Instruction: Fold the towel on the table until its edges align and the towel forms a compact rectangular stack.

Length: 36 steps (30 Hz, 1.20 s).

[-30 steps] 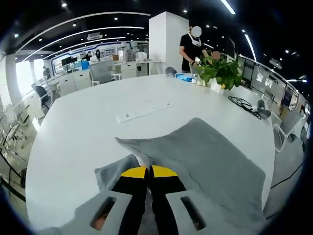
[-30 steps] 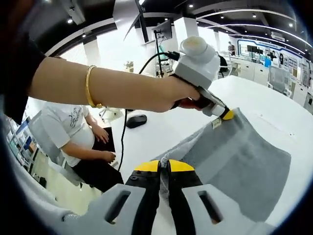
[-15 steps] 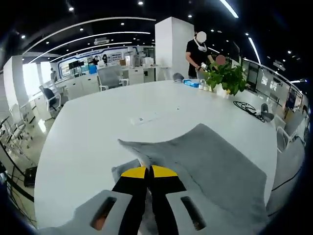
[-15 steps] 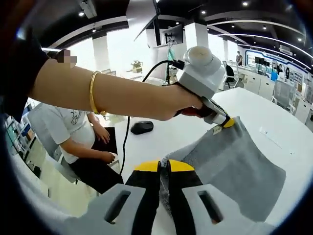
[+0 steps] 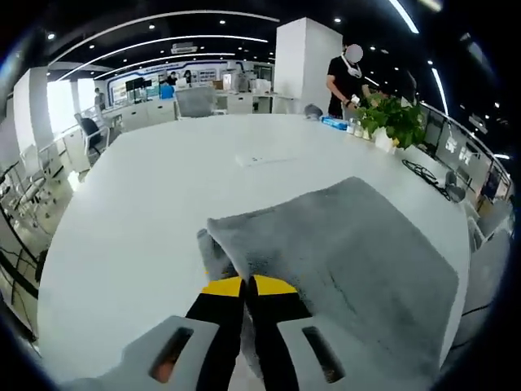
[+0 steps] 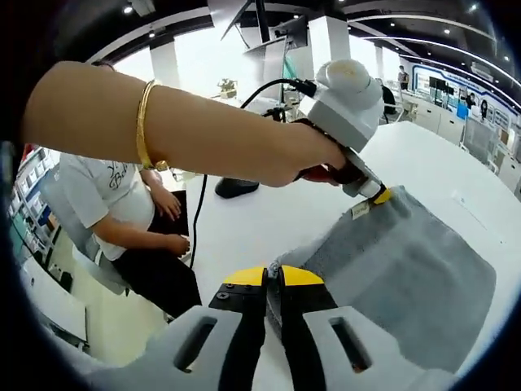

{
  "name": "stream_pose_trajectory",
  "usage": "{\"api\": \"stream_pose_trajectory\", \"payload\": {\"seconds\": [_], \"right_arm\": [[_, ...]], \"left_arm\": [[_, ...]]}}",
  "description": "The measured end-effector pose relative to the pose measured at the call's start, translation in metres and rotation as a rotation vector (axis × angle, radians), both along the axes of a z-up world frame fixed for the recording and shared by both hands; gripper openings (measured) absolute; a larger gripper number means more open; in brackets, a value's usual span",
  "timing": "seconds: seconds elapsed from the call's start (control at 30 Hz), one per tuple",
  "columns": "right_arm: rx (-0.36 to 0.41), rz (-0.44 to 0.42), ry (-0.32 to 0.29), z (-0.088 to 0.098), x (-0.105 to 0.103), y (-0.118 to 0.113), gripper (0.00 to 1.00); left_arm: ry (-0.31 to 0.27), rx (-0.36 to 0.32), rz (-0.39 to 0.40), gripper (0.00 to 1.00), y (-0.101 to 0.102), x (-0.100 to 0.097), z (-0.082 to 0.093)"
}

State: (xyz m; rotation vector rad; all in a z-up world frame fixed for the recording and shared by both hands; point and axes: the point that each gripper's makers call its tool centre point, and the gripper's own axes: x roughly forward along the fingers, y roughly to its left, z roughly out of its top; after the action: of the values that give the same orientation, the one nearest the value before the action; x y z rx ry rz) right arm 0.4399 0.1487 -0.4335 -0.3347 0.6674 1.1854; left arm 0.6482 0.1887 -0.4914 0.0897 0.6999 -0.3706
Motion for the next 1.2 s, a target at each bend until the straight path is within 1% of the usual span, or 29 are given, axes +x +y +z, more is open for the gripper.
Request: {"api": "stream_pose_trajectory", "payload": {"seconds": [0.03,0.1,0.17,0.23,0.37,0.5,0.53,0.57,0.63,0.73,0.83,1.0,1.13,1.2], "right_arm": [[-0.009,0.002,0.004,-0.003,0.000,0.001,0.03],[-0.024,0.006,0.015,-0.013,0.000,0.003,0.03],[-0.037,0.012,0.029,-0.021,-0.002,0.005,0.03],[-0.050,0.021,0.041,-0.027,-0.004,0.005,0.03],[-0.060,0.046,0.046,-0.034,-0.007,0.009,0.03],[-0.061,0.052,0.056,-0.038,-0.009,0.011,0.03],[-0.055,0.049,0.062,-0.040,-0.010,0.012,0.04],[-0.052,0.046,0.064,-0.041,-0.010,0.013,0.04],[-0.042,0.042,0.061,-0.042,-0.011,0.015,0.05],[-0.002,0.093,0.054,-0.038,-0.023,0.023,0.02],[-0.010,0.140,0.036,-0.037,-0.032,0.025,0.06],[-0.018,0.125,0.043,-0.040,-0.032,0.015,0.08],[-0.030,0.077,0.053,-0.042,-0.022,-0.001,0.11],[-0.036,0.056,0.043,-0.043,-0.015,-0.008,0.12]], "left_arm": [[0.011,-0.005,0.006,0.04,-0.001,-0.003,-0.002],[0.034,-0.022,0.018,0.04,0.002,-0.005,-0.014],[0.042,-0.035,0.018,0.04,0.003,-0.004,-0.020],[0.038,-0.024,0.012,0.03,0.002,-0.005,-0.022],[0.029,-0.023,0.017,0.03,0.003,-0.003,-0.019],[0.026,-0.032,0.017,0.04,0.003,-0.005,-0.018],[0.028,-0.026,0.020,0.04,0.005,-0.005,-0.019],[0.029,0.002,0.030,0.04,0.008,-0.005,-0.019],[0.027,0.012,0.047,0.03,0.015,-0.005,-0.018],[0.030,0.002,0.065,0.04,0.021,-0.008,-0.014],[0.030,0.002,0.059,0.05,0.024,-0.011,-0.014],[0.033,-0.010,0.045,0.06,0.015,-0.018,-0.013],[0.031,-0.014,0.035,0.07,0.011,-0.023,-0.013],[0.027,-0.011,0.031,0.08,0.005,-0.030,-0.012]]}}
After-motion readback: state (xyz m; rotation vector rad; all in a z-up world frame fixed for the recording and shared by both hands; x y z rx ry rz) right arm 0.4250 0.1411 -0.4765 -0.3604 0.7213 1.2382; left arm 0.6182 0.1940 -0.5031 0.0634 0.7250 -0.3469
